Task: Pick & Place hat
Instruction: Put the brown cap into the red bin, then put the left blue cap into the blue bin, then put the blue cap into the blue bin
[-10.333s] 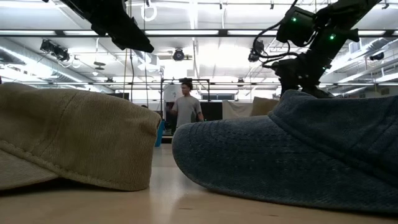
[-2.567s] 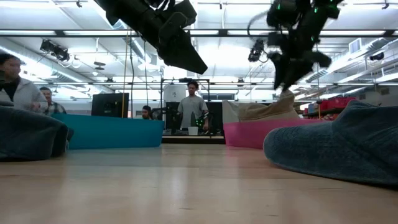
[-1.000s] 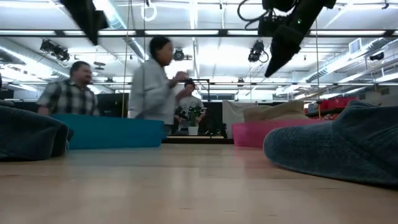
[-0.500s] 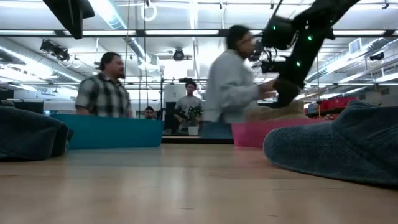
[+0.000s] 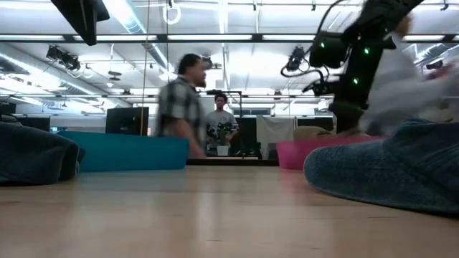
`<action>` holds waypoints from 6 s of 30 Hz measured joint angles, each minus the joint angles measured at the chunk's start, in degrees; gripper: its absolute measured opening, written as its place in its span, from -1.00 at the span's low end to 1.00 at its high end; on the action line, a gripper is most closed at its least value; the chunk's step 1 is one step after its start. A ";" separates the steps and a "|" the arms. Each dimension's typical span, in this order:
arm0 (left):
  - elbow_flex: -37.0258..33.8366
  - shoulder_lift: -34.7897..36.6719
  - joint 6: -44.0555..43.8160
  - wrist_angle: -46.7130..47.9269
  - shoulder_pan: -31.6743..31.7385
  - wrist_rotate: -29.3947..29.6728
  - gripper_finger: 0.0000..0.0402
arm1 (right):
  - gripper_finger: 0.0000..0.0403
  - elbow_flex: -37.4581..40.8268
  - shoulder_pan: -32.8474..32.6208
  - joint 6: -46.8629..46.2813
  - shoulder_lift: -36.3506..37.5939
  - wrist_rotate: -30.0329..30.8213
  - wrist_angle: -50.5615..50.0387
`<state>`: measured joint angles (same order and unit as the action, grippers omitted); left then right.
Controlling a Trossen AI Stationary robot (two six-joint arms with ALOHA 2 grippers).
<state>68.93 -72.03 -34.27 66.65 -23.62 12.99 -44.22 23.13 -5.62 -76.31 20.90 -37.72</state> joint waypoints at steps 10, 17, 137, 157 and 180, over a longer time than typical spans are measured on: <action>0.00 0.00 -2.66 0.92 -0.32 -3.35 -0.18 | -0.46 -10.29 -0.22 1.40 0.10 0.20 -6.16; 0.04 -3.03 -4.07 1.51 -3.89 -8.53 -0.18 | -0.30 -14.80 -2.52 -5.37 0.14 -8.12 0.23; -20.26 -13.84 52.80 -31.40 46.74 4.82 -0.29 | -0.28 -14.80 -11.45 0.58 -0.16 -22.26 8.22; 0.92 -13.84 45.35 -21.57 35.73 12.66 -0.23 | -0.28 -14.78 -21.24 -7.39 -0.16 -27.88 -5.55; 0.90 -13.84 43.44 -22.71 35.58 10.10 -0.25 | 0.10 -14.78 -51.90 -16.35 -10.87 -23.91 -6.33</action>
<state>69.82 -85.86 9.17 43.95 11.97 23.09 -59.00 -28.77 -21.97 -87.18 -3.01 -44.04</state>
